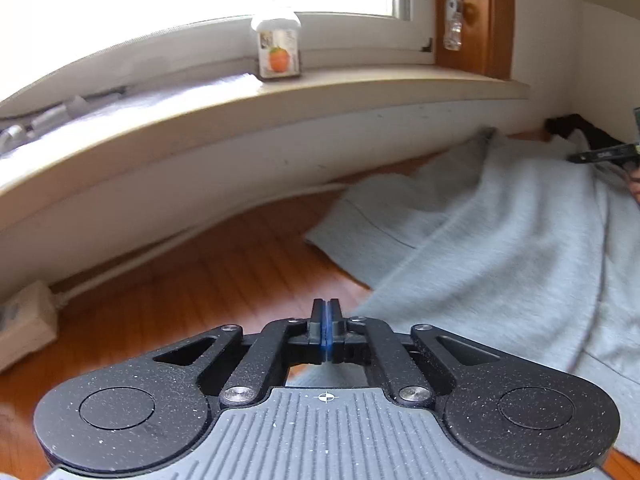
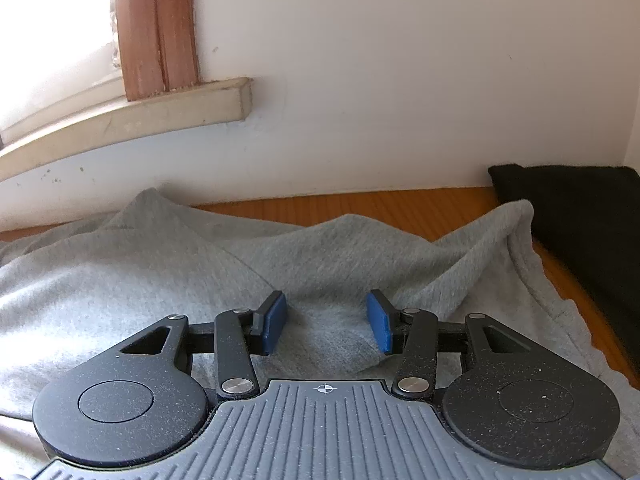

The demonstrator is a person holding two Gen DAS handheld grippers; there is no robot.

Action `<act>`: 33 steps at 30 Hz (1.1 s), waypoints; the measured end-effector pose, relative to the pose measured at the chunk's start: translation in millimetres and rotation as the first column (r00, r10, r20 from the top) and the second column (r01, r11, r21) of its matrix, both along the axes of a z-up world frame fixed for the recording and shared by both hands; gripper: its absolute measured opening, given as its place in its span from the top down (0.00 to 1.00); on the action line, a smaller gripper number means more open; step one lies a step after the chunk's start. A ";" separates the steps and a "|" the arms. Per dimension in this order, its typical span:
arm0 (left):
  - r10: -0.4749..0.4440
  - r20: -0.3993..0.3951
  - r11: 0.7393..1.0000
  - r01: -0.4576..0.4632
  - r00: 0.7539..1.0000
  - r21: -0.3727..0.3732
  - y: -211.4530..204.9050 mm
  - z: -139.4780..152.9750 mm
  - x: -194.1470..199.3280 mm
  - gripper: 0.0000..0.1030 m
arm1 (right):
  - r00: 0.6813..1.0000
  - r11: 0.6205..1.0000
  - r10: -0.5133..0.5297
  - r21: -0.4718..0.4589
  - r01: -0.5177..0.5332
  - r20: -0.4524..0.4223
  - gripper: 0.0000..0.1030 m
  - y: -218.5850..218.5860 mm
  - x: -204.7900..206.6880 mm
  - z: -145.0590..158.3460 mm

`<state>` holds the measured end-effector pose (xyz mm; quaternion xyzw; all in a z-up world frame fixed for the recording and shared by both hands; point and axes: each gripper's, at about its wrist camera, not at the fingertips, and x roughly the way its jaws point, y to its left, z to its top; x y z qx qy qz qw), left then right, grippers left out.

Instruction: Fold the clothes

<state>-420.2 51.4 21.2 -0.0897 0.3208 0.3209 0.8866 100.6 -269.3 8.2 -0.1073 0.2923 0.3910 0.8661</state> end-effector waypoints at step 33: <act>-0.438 0.014 0.898 0.439 0.899 -0.032 -85.6 -23.2 232.0 0.19 | 0.997 0.997 0.068 -0.045 -0.067 0.027 0.35 -63.0 16.0 -5.9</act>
